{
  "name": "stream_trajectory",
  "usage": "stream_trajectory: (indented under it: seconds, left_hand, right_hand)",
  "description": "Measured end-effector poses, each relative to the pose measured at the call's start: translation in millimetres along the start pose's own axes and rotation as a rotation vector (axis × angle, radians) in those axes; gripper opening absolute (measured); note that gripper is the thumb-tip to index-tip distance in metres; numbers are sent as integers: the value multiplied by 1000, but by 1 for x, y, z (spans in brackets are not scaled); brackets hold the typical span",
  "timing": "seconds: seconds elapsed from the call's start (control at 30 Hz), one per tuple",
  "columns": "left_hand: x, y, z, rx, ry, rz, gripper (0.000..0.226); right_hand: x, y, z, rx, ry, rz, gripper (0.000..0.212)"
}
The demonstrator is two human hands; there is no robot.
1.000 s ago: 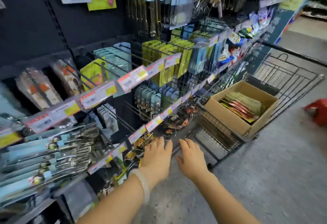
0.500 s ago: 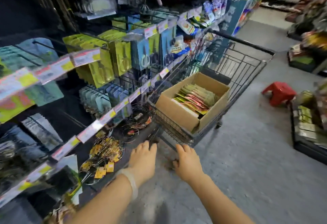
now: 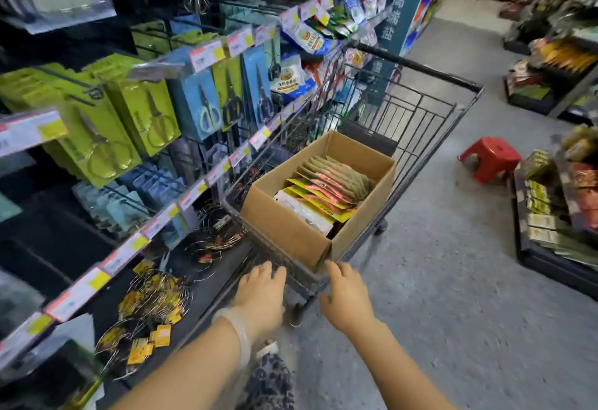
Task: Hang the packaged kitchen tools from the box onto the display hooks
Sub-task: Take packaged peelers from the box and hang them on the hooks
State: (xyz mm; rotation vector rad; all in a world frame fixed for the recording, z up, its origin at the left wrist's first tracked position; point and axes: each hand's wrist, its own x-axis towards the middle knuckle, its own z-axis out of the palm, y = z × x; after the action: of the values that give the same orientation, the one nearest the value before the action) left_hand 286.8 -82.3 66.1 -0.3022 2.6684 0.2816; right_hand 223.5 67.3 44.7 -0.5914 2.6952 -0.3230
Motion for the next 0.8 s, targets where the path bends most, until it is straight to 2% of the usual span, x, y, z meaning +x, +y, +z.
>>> stream_trajectory:
  seconds: [0.4,0.63,0.8]
  left_hand:
    - [157,-18,-62,-23,-31,-48,68]
    - [197,-36,-65,-65,-70,-146,71]
    - [213,-43,-59,-179,-75,-289,78]
  right_hand:
    - [174,15,-54,1,-53,18,60]
    - [243,13,-44,-70,-200,-45,56]
    - [286,16,-24,-112,-333,-63,59]
